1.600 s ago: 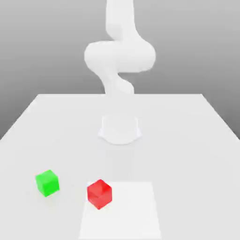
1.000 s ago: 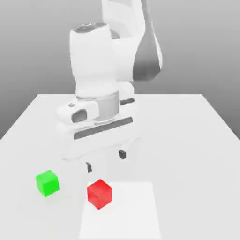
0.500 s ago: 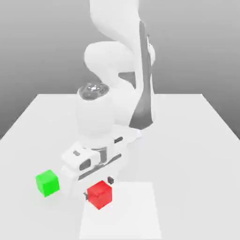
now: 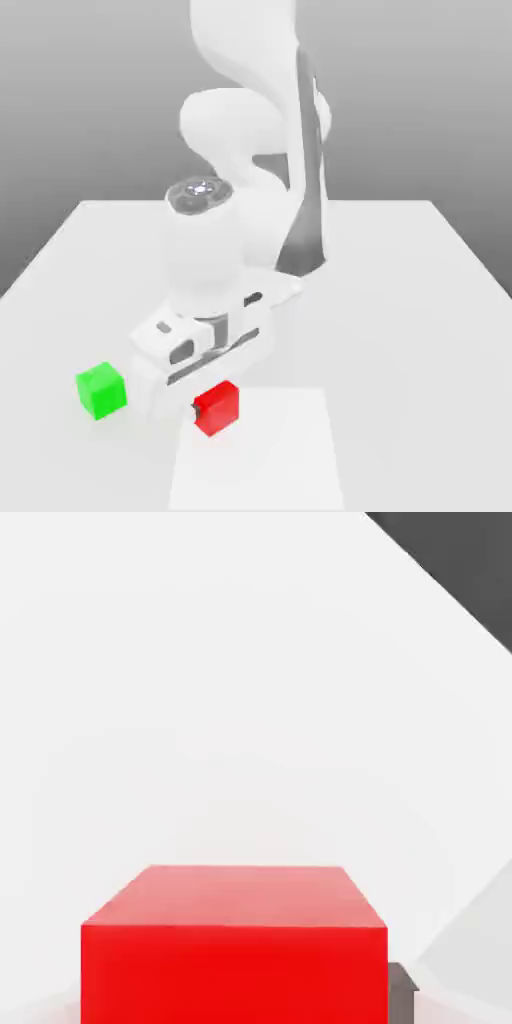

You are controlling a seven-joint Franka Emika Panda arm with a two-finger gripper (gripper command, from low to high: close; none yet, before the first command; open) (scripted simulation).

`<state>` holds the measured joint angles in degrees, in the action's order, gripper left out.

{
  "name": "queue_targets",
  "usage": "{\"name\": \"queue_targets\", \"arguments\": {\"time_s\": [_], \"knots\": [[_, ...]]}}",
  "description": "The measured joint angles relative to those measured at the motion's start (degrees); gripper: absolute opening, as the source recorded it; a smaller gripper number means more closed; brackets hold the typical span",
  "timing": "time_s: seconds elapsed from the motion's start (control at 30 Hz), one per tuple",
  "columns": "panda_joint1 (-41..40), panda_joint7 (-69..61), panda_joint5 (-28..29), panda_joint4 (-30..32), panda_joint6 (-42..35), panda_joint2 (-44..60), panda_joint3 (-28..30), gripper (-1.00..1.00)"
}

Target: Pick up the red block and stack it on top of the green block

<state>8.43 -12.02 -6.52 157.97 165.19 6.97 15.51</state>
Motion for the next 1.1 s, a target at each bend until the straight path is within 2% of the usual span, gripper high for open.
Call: {"name": "queue_targets", "arguments": {"time_s": [0.27, 0.4, 0.6, 0.8, 1.0, 1.03, 1.1], "knots": [[-0.02, 4.31, 6.64, 1.31, -6.61, -7.62, 3.15, -1.0], [-8.19, 4.23, 9.01, 0.98, -9.55, -10.39, 8.27, -1.0], [-15.2, 4.53, 12.82, 0.49, -12.26, -13.15, 13.16, -1.0], [-14.12, 0.37, 7.27, -0.04, -7.6, -7.94, 13.62, -1.0], [-15.89, -7.78, -4.16, -0.17, -1.39, -0.15, 9.57, -1.0], [-16.4, -8.66, -5.4, -0.17, -0.78, 0.64, 8.82, 1.0], [-16.4, -8.66, -5.4, -0.17, -0.78, 0.64, 8.82, 1.0]]}}
